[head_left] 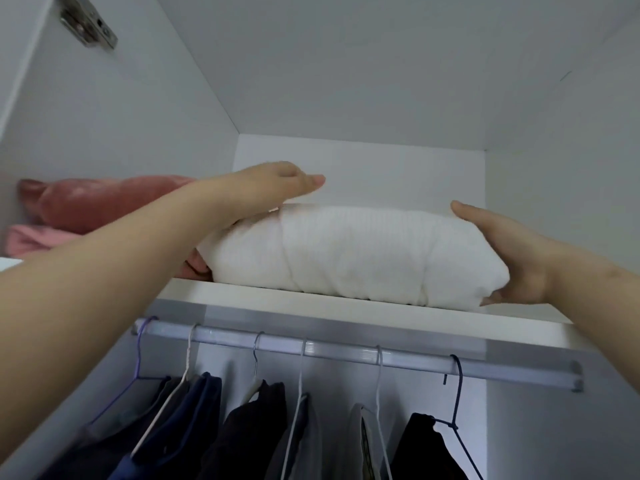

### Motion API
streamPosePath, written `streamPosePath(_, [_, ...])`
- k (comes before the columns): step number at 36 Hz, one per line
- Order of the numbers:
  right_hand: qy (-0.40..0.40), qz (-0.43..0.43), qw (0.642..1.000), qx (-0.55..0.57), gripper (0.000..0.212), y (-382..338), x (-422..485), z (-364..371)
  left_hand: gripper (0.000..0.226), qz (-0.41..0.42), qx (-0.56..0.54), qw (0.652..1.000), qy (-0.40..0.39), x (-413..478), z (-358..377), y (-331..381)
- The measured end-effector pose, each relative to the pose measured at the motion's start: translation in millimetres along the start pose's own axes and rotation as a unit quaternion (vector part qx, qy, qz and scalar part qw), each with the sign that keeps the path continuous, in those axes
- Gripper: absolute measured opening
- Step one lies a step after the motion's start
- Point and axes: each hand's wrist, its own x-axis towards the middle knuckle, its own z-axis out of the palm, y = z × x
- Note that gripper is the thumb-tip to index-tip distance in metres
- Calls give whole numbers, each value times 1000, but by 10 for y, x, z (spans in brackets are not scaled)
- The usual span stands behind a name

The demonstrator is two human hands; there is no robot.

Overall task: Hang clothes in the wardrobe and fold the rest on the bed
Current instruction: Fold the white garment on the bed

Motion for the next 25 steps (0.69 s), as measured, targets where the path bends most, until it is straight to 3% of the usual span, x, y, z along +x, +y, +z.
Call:
streamPosePath(3, [-27, -2, 1000, 9, 47, 32, -124, -81, 60, 73, 31, 987, -141, -310, 37, 56])
streamPosePath(4, [-29, -4, 1000, 10, 45, 29, -163, -83, 64, 86, 66, 982, -155, -347, 72, 35])
streamPosePath(8, [-28, 1, 1000, 14, 30, -51, -224, 27, 67, 112, 158, 978, -73, -398, 113, 44])
streamPosePath(13, [-13, 0, 999, 40, 27, -186, -233, 105, 56, 122, 168, 978, 3, -440, -29, 139])
streamPosePath(17, [-18, -3, 1000, -19, 14, -110, -355, 163, 46, 104, 204, 973, -22, -575, -22, 140])
streamPosePath(22, [42, -68, 991, -107, 25, -75, -501, 242, 35, 54, 183, 980, -55, -768, 24, 187])
streamPosePath(25, [97, -108, 980, -133, 31, -138, -558, 269, 45, 57, 157, 985, -43, -872, 60, 281])
